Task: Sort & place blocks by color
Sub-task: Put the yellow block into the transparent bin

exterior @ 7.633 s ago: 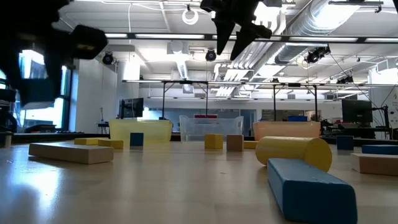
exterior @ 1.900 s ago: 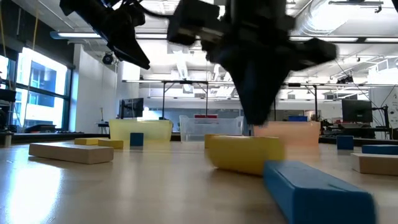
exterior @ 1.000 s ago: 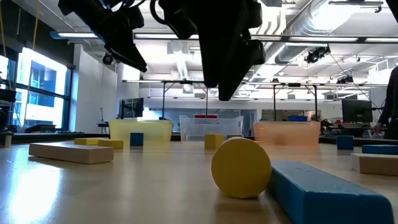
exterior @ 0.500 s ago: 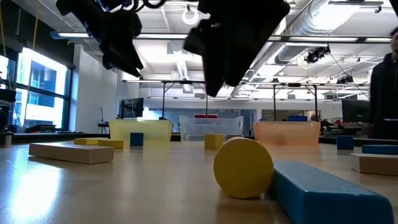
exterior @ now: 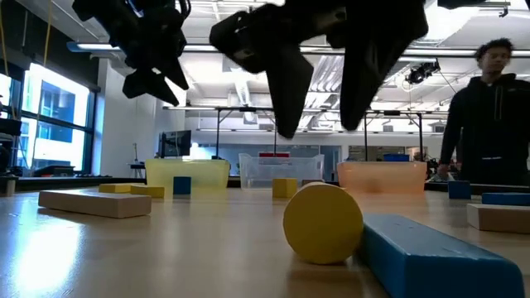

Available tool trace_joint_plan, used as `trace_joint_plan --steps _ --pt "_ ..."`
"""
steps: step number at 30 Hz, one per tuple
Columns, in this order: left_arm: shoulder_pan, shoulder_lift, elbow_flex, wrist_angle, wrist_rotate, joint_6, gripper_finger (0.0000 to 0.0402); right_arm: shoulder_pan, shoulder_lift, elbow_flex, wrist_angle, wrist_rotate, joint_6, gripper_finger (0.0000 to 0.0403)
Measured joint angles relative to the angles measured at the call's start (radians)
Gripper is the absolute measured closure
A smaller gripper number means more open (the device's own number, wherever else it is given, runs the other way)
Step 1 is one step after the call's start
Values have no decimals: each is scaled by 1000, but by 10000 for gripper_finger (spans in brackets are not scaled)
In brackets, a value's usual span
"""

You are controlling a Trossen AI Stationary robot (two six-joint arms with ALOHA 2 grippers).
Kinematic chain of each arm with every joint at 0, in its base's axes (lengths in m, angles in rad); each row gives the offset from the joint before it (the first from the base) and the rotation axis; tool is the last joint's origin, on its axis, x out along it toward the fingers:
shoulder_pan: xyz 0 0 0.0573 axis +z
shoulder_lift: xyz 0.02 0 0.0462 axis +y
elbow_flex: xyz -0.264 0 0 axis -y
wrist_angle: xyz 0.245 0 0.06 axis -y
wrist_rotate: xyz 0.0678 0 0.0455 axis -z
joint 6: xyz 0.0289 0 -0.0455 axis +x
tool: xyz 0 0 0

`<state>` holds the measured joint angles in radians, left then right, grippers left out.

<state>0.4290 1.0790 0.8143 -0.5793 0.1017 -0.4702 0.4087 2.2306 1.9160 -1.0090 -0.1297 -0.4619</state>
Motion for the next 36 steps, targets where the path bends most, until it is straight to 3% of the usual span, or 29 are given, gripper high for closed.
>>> trace_joint_plan --steps 18,36 --pt "-32 0 0 -38 -33 -2 193 0 86 0 37 -28 -74 226" --pt "-32 0 0 -54 -38 -25 193 11 89 0 133 -47 -96 226"
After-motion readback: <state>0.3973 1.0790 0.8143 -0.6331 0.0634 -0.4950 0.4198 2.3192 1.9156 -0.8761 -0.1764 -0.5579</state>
